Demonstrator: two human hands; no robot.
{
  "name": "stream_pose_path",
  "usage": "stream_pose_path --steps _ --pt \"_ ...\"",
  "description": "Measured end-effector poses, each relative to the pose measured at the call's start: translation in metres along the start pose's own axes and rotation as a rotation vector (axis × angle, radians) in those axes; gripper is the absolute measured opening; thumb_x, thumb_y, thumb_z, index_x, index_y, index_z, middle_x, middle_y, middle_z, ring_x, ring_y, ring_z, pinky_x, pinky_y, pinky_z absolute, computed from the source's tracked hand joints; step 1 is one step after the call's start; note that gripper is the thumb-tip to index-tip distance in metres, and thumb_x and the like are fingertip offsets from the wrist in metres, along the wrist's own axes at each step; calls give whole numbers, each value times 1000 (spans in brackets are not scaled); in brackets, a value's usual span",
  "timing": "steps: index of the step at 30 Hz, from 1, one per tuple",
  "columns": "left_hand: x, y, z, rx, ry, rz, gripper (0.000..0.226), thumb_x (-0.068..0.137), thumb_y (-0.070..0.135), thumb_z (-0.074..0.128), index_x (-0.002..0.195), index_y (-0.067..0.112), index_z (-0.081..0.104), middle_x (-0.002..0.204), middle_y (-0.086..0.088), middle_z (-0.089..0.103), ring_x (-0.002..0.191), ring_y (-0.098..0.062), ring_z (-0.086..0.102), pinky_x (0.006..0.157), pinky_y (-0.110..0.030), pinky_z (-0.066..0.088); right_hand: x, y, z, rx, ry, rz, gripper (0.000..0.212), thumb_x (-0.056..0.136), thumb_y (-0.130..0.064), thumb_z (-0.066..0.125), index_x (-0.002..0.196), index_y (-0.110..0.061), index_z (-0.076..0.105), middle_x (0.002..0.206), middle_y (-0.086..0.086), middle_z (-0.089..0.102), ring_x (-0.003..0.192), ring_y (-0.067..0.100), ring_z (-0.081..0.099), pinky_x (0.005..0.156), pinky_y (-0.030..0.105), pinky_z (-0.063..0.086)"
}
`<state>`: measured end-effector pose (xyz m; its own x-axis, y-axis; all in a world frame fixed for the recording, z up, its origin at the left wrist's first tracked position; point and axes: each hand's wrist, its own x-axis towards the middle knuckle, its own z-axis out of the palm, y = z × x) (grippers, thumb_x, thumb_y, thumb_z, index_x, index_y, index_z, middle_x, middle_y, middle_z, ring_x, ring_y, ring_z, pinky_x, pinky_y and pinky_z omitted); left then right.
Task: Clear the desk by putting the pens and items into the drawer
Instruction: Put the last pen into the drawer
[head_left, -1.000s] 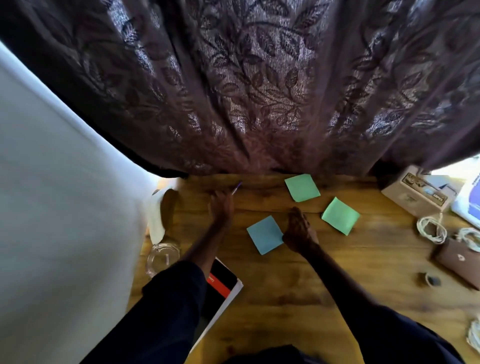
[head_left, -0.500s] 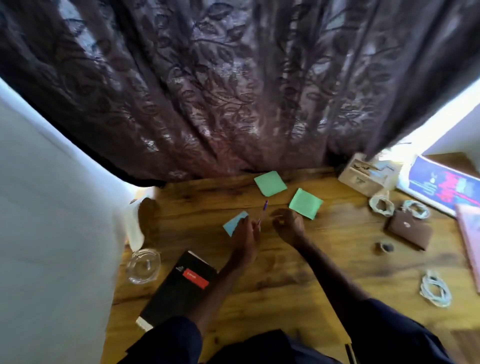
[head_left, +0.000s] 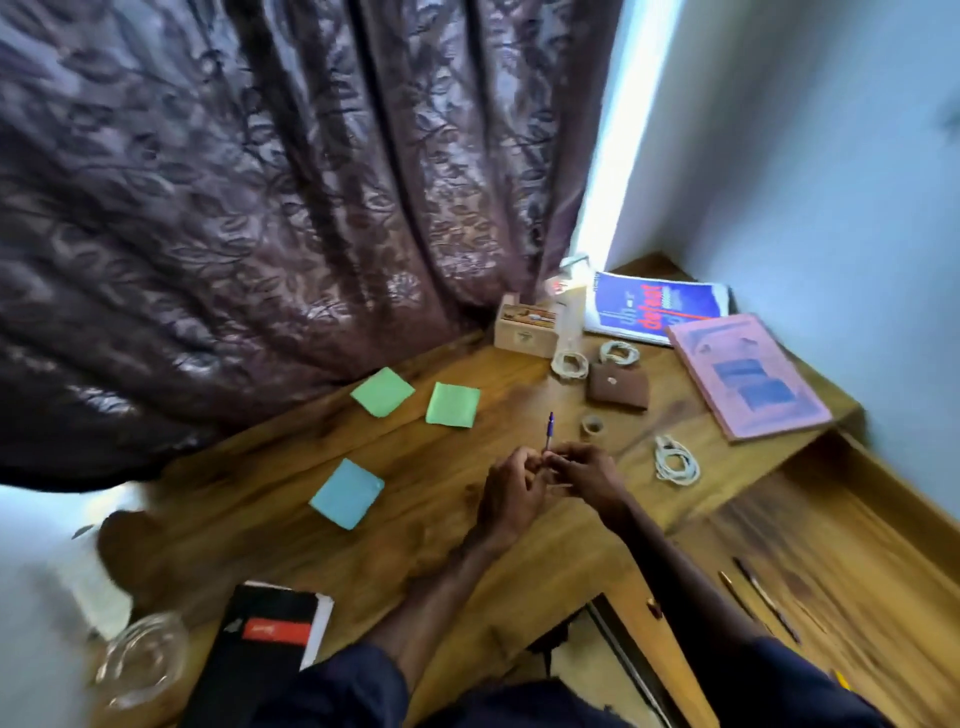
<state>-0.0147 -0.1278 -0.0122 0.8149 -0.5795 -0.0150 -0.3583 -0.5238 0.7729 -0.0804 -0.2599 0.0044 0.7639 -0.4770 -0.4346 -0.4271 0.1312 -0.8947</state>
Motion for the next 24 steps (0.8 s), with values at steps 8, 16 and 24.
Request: stream_pose_path --steps 8,16,24 --pt "-10 65 65 104 -189 131 15 91 34 59 102 26 66 101 8 72 88 -13 69 73 -29 53 -38 42 -95 24 217 54 9 95 -10 64 89 -9 70 85 15 76 68 25 70 66 42 57" --pt "-29 119 153 223 -394 203 20 91 25 62 108 20 71 108 0 73 99 -20 69 89 -32 54 -89 115 -196 -319 511 146 20 76 -10 67 90 -20 77 85 -2 76 75 14 69 73 31 57" --pt "-72 158 235 342 -604 284 16 91 24 55 104 24 65 106 4 69 97 -16 65 80 -33 52 -168 203 -293 -595 616 494 17 80 -7 62 83 -18 76 91 7 75 88 26 70 71 28 53"
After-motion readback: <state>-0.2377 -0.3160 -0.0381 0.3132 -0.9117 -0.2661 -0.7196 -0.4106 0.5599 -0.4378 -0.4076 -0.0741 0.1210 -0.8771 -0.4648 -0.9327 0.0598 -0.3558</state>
